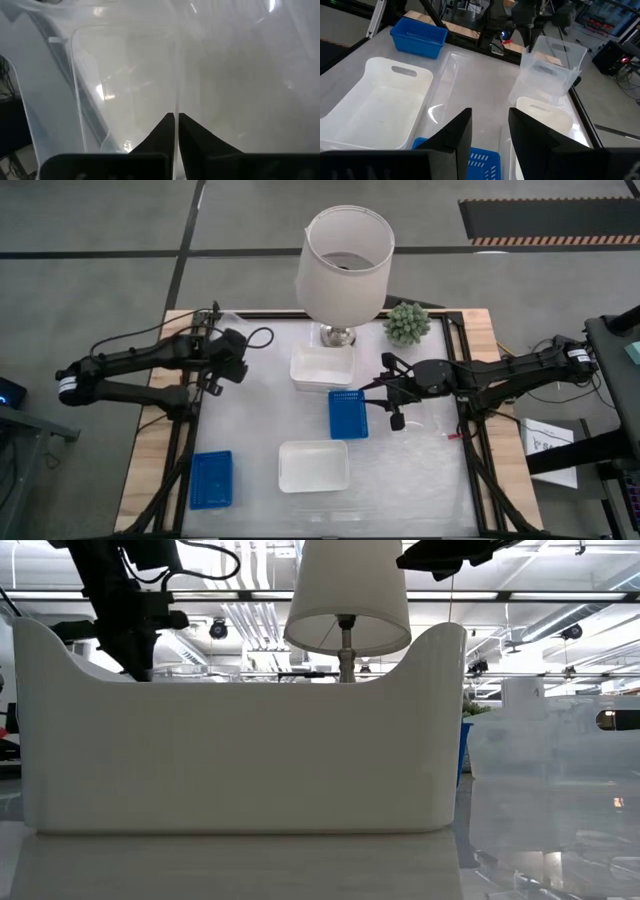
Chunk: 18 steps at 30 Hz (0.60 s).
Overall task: Stack baskets by color
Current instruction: Stack the bottom left transparent bin into the top left transparent bin
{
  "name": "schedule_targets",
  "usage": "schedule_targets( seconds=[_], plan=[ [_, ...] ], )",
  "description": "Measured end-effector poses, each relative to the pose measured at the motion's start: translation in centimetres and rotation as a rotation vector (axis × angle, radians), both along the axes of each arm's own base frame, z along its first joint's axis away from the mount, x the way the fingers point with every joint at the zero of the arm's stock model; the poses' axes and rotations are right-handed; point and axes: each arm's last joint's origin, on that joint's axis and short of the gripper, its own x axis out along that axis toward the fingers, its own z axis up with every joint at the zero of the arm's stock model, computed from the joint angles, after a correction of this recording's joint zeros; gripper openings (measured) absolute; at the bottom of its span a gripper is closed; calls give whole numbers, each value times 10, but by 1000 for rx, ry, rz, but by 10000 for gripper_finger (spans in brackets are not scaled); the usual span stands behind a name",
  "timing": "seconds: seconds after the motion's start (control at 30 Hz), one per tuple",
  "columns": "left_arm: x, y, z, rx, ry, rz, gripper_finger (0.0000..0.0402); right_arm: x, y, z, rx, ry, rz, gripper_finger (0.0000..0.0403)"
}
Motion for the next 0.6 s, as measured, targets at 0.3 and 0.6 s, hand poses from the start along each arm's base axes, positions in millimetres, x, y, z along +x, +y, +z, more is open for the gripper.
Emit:
schedule_targets(
  seconds=[0.3, 0.6],
  plan=[
    [4, 1, -3, -6, 15, 0, 1, 0, 0, 0, 0, 0, 0, 120],
    [10, 3, -8, -13, 51, 2, 1, 0, 0, 0, 0, 0, 0, 120]
  ],
)
